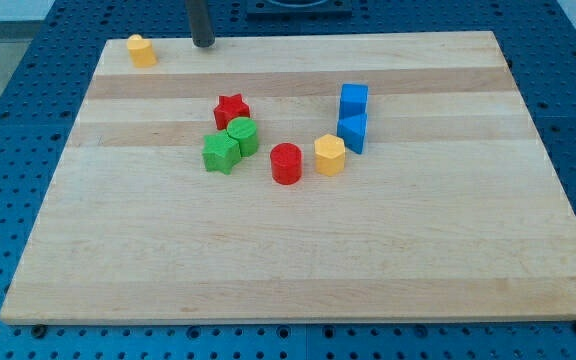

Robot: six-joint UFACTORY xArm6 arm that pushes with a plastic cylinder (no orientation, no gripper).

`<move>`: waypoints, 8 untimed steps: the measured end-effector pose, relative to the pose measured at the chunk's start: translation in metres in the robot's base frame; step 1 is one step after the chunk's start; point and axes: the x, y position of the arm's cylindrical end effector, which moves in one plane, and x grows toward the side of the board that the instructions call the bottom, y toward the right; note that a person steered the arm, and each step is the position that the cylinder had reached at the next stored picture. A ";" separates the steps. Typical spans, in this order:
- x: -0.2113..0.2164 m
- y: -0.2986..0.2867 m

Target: Push the blue triangle slightly right

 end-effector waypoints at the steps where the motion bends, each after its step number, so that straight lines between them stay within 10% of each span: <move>1: 0.004 0.016; 8: 0.207 0.214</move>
